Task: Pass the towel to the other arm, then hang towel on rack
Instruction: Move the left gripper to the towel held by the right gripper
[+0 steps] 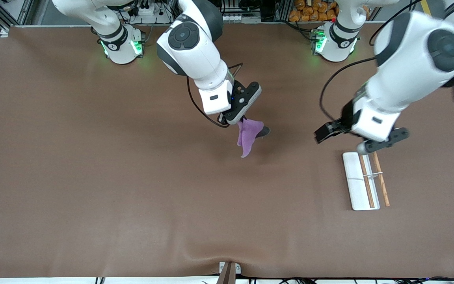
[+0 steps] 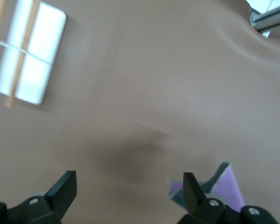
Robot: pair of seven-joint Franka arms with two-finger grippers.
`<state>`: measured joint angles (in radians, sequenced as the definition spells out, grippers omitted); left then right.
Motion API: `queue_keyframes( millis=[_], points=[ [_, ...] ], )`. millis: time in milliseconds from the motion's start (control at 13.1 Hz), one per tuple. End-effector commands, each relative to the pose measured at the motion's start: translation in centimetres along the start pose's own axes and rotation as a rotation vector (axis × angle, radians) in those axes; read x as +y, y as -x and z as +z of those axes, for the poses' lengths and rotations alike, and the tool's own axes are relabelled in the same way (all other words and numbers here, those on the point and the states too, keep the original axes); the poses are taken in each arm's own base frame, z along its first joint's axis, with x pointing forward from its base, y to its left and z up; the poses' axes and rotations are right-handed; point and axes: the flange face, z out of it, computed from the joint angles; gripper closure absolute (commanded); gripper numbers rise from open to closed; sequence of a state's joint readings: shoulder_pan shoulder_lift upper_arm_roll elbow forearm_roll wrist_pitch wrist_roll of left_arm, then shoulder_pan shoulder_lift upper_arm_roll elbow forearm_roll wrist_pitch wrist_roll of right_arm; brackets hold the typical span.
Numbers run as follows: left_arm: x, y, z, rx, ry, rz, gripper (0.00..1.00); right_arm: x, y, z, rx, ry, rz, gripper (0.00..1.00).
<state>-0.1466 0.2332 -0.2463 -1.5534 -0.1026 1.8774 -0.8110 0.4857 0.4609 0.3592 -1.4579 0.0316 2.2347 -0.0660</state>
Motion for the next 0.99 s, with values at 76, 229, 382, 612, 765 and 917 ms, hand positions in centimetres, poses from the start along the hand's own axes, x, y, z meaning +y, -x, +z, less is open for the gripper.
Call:
queue_keyframes(
  millis=[76,229,382,612,765,917],
  points=[
    [3.1,0.4,4.2,-0.014,0.042,-0.176,0.00,0.4,-0.4,-0.2,0.009,0.009,0.003,1.00],
    [4.5,0.7,6.4,-0.042,0.087,-0.236,0.00,0.4,-0.4,-0.2,0.009,0.009,0.003,1.00],
    [5.2,0.1,8.2,-0.097,0.162,-0.309,0.00,0.5,-0.4,-0.2,0.009,0.008,0.006,1.00],
    [5.5,-0.5,10.5,-0.123,0.185,-0.335,0.00,0.5,-0.4,-0.2,0.009,0.006,0.007,1.00],
    [6.2,0.0,12.0,-0.148,0.193,-0.345,0.00,0.6,-0.4,-0.3,0.011,0.005,0.013,1.00],
    [5.7,0.3,14.3,-0.200,0.174,-0.392,0.00,0.6,-0.4,-0.3,0.014,0.005,0.014,1.00]
  ],
)
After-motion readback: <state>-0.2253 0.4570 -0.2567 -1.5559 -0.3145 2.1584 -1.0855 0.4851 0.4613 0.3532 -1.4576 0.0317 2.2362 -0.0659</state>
